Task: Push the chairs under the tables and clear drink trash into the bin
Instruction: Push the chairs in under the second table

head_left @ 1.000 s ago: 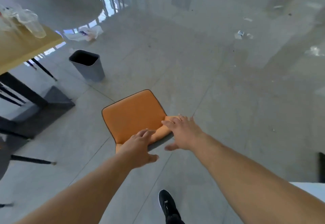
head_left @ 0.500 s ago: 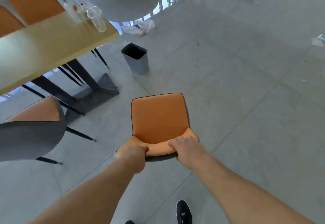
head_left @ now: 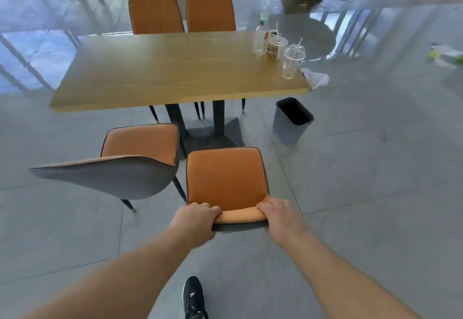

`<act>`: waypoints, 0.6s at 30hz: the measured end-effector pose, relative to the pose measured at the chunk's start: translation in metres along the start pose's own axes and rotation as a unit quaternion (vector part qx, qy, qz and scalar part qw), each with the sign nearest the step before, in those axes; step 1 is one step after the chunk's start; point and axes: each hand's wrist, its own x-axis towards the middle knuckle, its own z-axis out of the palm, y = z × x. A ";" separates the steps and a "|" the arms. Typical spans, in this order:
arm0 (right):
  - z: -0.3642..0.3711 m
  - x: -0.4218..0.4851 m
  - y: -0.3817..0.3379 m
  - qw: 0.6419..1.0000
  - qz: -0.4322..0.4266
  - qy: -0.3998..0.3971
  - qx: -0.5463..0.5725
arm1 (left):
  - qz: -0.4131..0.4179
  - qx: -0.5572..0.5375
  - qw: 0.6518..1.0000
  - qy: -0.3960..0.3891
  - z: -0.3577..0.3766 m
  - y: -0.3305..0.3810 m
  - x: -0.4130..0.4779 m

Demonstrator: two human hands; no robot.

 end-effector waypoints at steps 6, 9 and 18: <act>-0.039 0.095 -0.065 0.993 0.023 0.041 -0.104 | -0.019 0.009 0.998 0.057 -0.031 -0.083 0.067; -0.048 0.125 -0.077 0.993 0.019 0.024 -0.118 | -0.001 0.023 0.997 0.074 -0.040 -0.101 0.089; -0.054 0.194 -0.133 0.980 -0.142 0.088 -0.110 | -0.065 -0.031 0.991 0.116 -0.055 -0.122 0.131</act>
